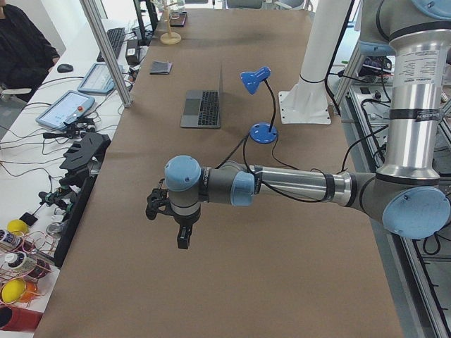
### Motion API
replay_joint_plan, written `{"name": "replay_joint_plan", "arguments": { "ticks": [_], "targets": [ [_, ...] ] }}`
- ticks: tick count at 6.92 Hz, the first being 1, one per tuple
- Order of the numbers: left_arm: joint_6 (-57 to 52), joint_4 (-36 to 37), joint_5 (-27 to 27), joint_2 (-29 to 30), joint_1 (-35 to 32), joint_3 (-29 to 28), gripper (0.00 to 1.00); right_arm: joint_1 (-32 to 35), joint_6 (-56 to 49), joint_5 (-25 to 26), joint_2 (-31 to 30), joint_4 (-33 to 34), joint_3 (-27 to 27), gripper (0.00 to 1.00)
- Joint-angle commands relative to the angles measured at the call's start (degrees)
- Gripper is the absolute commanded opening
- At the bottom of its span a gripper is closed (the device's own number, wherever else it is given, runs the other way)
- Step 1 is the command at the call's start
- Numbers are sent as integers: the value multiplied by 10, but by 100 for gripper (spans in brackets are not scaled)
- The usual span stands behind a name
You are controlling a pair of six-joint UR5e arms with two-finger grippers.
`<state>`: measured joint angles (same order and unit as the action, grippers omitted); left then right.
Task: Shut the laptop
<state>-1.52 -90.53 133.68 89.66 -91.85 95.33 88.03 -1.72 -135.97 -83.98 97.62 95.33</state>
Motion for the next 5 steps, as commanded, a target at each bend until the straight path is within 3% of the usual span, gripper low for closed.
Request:
{"name": "replay_joint_plan", "arguments": {
  "ticks": [1, 2, 3, 4, 5],
  "targets": [
    [0, 0, 1, 0, 0, 2, 98, -2, 0, 30, 0, -1, 5, 100],
    [5, 1, 1, 7, 1, 3, 98, -4, 4, 33, 8, 2, 8, 100],
    [60, 0, 1, 39, 2, 0, 98, -4, 41, -19, 14, 0, 6, 100],
    [108, -1, 3, 55, 4, 8, 98, -7, 104, -27, 28, -6, 8, 100],
    [174, -5, 52, 85, 26, 11, 98, -37, 142, -22, 50, -15, 6, 100]
  ]
}}
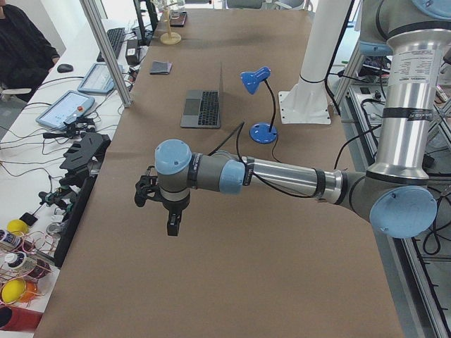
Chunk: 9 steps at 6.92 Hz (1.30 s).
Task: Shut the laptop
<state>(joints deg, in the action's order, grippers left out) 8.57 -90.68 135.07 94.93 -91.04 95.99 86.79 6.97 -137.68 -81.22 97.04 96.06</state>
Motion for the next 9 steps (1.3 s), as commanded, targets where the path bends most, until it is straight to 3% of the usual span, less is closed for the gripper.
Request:
{"name": "replay_joint_plan", "arguments": {
  "ticks": [1, 3, 6, 7, 8, 9],
  "targets": [
    [162, -25, 80, 55, 64, 26, 98, -35, 71, -13, 25, -11, 1, 100],
    [361, -86, 80, 76, 162, 85, 98, -54, 86, -100, 28, -44, 6, 100],
    [606, -157, 54, 176, 338, 118, 98, -155, 265, -121, 56, -48, 91, 98],
    [623, -157, 43, 197, 369, 119, 98, -182, 317, -121, 55, -48, 119, 91],
    [623, -157, 38, 199, 383, 115, 90, -209, 347, -119, 55, -48, 134, 71],
    [623, -158, 35, 197, 388, 115, 82, -230, 359, -123, 54, -48, 137, 71]
  ]
}}
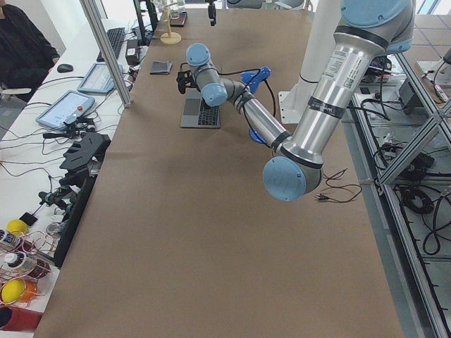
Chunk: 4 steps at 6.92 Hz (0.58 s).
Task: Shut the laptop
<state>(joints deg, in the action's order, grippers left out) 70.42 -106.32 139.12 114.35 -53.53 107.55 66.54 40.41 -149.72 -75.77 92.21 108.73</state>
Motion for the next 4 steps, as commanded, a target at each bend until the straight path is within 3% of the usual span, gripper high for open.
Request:
{"name": "replay_joint_plan", "arguments": {
  "ticks": [1, 3, 4],
  "targets": [
    [4, 0, -3, 3, 26, 0, 68, -56, 53, -3, -7, 1, 33, 68],
    [2, -1, 4, 4, 34, 7, 17, -95, 56, -5, -27, 1, 77, 24],
    [2, -1, 5, 3, 35, 17, 0, -104, 56, -6, -32, 1, 91, 5]
  ]
}}
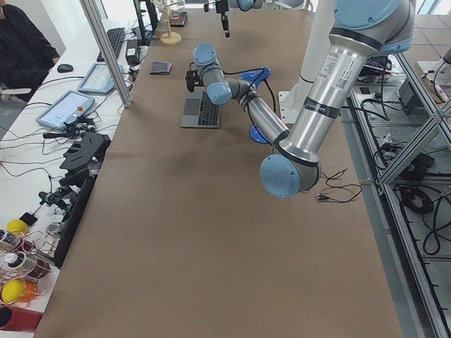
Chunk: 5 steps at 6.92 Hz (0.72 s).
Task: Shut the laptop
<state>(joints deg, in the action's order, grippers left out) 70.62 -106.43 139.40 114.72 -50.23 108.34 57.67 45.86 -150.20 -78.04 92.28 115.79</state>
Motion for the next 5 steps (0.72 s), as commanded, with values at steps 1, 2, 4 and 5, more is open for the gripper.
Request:
{"name": "replay_joint_plan", "arguments": {
  "ticks": [1, 2, 4, 5],
  "targets": [
    [0, 0, 2, 0, 10, 12, 0, -32, 4, 0, -10, 0, 28, 0],
    [1, 0, 1, 0, 26, 12, 0, -48, 9, 0, -9, 0, 27, 0],
    [3, 1, -1, 9, 53, 11, 0, -92, 55, 1, 31, -1, 28, 0],
    [4, 1, -2, 13, 60, 8, 0, -115, 96, 7, 66, -1, 25, 0]
  ]
}}
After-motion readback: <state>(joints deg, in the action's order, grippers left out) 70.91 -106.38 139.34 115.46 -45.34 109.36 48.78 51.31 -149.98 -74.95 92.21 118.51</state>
